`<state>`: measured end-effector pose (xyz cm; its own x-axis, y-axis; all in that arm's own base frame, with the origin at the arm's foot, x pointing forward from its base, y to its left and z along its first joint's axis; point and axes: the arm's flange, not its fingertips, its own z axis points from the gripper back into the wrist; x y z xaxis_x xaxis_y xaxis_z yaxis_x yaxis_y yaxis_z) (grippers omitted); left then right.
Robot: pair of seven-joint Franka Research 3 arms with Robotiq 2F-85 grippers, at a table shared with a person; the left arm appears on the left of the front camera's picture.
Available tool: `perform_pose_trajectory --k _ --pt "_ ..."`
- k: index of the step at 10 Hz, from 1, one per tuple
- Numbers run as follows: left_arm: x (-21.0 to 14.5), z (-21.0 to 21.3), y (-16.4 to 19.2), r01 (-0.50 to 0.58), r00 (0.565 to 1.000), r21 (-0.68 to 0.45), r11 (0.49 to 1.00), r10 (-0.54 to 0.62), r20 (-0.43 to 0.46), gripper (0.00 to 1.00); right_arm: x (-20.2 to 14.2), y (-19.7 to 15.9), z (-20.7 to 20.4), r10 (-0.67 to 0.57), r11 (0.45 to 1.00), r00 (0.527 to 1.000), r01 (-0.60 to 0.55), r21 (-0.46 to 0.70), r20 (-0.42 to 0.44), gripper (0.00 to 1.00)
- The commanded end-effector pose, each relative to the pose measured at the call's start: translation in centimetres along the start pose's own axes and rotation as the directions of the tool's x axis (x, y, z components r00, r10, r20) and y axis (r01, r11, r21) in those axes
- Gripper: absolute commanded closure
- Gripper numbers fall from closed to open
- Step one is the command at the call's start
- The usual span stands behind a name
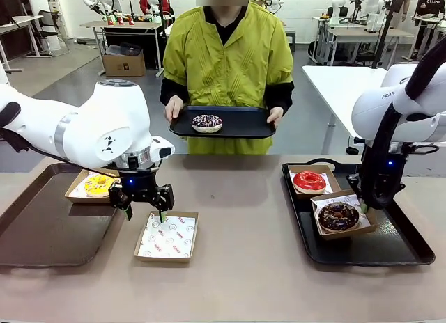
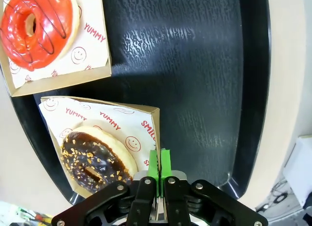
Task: Individually package the donuts and arrange them on the tray.
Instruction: Place the picked Paper togo box on the Handle tray while simultaneously picking up another Paper togo box from the table with the other hand.
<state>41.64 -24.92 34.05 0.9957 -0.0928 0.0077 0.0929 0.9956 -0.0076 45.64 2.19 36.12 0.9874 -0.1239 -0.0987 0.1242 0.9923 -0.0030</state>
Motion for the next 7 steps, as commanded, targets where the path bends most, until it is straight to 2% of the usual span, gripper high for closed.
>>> perform_pose_trajectory --k 1,5,6,7 --pt "-1.5 -0.4 -0.1 -0.008 0.999 0.026 1.000 0.007 0.038 0.08 0.6 -0.2 0.1 0.013 0.999 1.000 -0.013 0.034 -0.008 0.98" --pt "-1.6 -1.6 -0.1 -0.012 1.000 0.023 1.000 0.013 -0.010 0.08 0.6 -0.1 0.1 0.021 0.999 1.000 -0.020 0.041 -0.010 0.98" --pt "-1.6 -1.6 -0.1 0.004 0.999 0.019 1.000 -0.004 -0.032 0.08 0.5 -0.1 0.1 0.028 0.999 1.000 -0.028 0.046 -0.010 0.78" --pt "-1.6 -1.6 -0.1 0.011 0.999 0.011 1.000 -0.011 -0.039 0.66 0.4 -0.1 0.1 0.039 0.998 0.999 -0.038 0.045 -0.016 0.38"
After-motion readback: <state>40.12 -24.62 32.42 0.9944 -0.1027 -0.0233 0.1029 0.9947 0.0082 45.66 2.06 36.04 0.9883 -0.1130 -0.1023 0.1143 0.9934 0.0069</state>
